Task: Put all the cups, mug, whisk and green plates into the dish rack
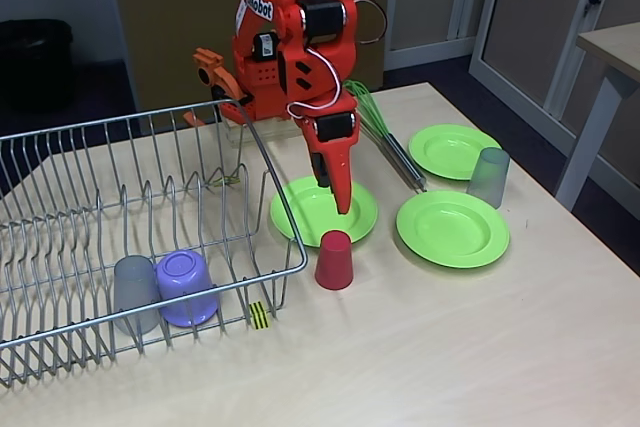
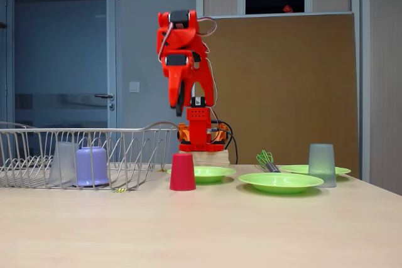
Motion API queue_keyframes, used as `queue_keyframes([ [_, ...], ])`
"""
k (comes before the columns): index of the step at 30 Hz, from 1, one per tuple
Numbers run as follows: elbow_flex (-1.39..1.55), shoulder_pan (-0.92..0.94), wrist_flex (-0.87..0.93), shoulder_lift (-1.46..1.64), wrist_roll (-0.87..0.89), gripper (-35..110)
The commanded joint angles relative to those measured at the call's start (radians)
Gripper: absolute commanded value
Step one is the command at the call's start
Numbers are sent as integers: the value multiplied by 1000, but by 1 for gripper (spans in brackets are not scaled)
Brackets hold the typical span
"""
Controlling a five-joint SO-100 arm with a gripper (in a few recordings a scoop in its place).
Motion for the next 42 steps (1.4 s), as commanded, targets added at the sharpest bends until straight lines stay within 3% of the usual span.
queue_keyframes([
  [1, 94, -52, -48, 51, 58, 35],
  [11, 163, -64, -138, -52, 86, 36],
  [26, -28, -6, -147, -299, 18, 35],
  [42, -183, -11, -67, -357, 44, 17],
])
